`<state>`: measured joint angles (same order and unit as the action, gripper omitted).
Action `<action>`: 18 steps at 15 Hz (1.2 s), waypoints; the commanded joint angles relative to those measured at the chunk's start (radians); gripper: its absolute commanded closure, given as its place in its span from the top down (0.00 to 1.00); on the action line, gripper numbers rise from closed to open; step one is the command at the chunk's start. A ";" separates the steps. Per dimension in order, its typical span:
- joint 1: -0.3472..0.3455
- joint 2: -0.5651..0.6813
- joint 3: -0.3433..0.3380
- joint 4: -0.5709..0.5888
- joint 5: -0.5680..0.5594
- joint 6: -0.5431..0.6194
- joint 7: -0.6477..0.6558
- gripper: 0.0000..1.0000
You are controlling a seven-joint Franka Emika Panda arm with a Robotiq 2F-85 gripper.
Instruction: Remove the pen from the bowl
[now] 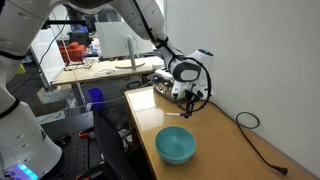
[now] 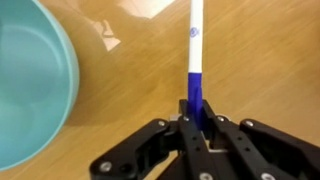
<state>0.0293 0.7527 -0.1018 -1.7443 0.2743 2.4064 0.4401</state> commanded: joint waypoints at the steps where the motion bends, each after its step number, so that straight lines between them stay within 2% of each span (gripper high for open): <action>1: 0.011 0.051 -0.006 0.070 -0.025 -0.047 0.034 0.39; 3: 0.014 0.066 -0.009 0.082 -0.022 -0.044 0.038 0.47; 7: 0.011 0.009 -0.023 0.030 -0.036 -0.106 0.023 0.77; 10: 0.021 -0.088 -0.043 -0.070 -0.086 -0.077 -0.012 0.99; 12: 0.032 -0.170 -0.056 -0.143 -0.138 -0.061 -0.009 1.00; 18: 0.017 -0.378 -0.065 -0.287 -0.317 -0.155 -0.038 1.00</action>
<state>0.0457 0.4610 -0.1639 -1.9520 0.0178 2.2760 0.4343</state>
